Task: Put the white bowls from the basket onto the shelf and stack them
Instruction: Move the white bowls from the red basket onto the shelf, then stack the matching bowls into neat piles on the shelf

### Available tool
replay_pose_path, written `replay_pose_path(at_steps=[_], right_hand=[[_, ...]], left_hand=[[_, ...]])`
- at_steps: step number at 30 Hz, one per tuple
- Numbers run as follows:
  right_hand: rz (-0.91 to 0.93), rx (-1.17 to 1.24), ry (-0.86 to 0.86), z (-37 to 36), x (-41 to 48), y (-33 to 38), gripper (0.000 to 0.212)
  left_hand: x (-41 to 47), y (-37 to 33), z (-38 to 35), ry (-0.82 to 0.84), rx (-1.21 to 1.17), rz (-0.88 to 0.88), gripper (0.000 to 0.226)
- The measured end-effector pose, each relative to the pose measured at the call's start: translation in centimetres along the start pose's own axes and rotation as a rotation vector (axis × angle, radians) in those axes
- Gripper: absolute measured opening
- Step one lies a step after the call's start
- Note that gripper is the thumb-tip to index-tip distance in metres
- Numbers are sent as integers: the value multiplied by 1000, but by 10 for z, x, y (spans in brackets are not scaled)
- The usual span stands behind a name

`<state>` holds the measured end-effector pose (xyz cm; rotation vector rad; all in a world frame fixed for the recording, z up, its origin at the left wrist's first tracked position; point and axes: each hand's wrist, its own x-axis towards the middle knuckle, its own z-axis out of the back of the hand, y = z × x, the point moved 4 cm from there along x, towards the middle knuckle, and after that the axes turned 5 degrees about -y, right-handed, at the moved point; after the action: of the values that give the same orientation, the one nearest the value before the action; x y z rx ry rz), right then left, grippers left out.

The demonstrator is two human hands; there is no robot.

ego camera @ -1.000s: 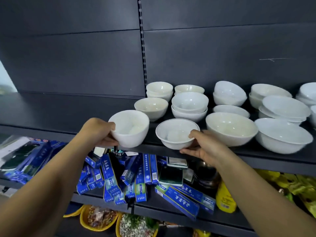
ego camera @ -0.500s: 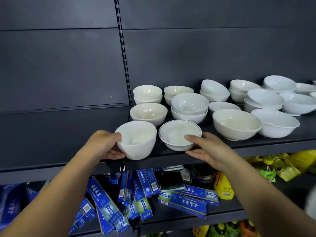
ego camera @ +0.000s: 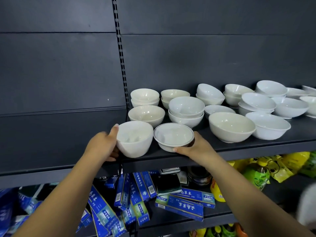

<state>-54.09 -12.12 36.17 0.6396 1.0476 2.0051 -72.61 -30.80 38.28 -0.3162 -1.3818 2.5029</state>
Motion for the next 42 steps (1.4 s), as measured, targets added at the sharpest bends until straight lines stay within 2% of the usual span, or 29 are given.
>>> replay_pose_path(at_steps=[3,6,9,11,21,24,27,29,32,34,38,40,42], right_hand=[[51,-171,-55,2,0,1,72],[115,-224,-97,1,-1,0,72],[136,-198,-114,-2,-3,-1,74],[145,-204,-122,-2,-3,-1,74],[185,-176,-121,-4,-5,-2,73],[291,-146,-170,1,-11,5,74],[431,-268,-255,8,-21,32,86],[513,-375,-195,2,-21,53,86],[583,-542,58,-23,-13,71,66],[615,-600,166,-37,-10,79,58],[642,-602,198,-44,-4,87,67],[609,-589,210,-45,-1,84,62],[551,-464,217,-44,-1,82,57]], left_hand=[[-13,3,1,-99,14,-164,64],[-28,3,-8,-6,-167,-273,74],[-30,5,-18,66,-153,-315,99],[-29,5,-21,61,-126,-317,106],[-24,6,-23,85,-175,-338,111],[-21,6,-21,102,-198,-341,110],[-14,7,-18,119,-209,-320,110],[-8,7,-17,157,-184,-330,107],[0,7,-17,214,-162,-393,87],[5,11,-16,207,-165,-394,84],[4,10,-13,148,-220,-454,73],[2,10,-11,138,-269,-478,83],[0,7,-5,153,-356,-504,90]])
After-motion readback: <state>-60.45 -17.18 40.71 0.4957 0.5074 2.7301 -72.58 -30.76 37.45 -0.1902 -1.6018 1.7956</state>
